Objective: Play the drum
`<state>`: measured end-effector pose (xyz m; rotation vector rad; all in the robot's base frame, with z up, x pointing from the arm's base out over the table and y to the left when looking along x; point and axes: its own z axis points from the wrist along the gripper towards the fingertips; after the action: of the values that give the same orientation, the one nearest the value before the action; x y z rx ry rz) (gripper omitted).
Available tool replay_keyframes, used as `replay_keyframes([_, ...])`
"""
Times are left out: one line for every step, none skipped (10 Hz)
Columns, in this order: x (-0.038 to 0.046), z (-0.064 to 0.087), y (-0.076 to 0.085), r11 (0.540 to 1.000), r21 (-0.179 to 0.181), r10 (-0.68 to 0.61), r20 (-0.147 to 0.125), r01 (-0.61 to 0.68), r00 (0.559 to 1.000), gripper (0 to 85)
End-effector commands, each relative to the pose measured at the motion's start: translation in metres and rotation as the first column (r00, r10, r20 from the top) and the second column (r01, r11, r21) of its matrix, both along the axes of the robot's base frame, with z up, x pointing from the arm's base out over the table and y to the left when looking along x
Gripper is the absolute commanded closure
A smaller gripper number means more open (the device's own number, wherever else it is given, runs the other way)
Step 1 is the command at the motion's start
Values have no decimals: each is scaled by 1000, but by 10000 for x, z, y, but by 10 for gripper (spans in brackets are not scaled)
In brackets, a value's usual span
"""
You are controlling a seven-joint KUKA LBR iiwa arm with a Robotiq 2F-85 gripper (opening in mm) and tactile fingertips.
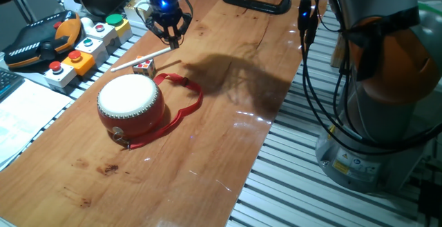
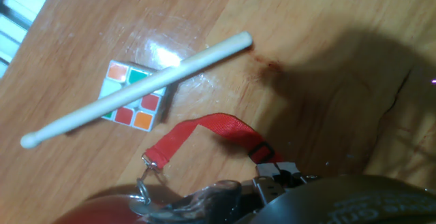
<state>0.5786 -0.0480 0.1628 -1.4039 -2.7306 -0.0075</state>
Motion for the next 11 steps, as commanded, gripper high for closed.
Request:
replay_keyframes([0,-1,-1,1000,6,-3,3,3,1000,843])
replay_keyframes([0,-1,-1,1000,14,-23,16,23,1000,843])
replay_keyframes([0,-1,-1,999,9,-31,20,31,999,843])
replay_keyframes([0,-1,-1,999,6,-45,20,45,999,843])
replay_keyframes([0,-1,-1,997,9,-76,19,75,997,843])
replay_keyframes([19,-22,-44,991,36,-133,19,132,991,843])
replay_keyframes([41,-30,-84,983,46,-177,20,176,984,843])
replay_keyframes([50,-29,-114,977,41,-209,28,208,977,843])
replay_keyframes([57,-32,-118,971,13,-240,33,239,970,843])
replay_keyframes([57,-34,-117,961,13,-275,28,275,961,843])
replay_keyframes([60,-39,-130,961,17,-278,25,278,960,843])
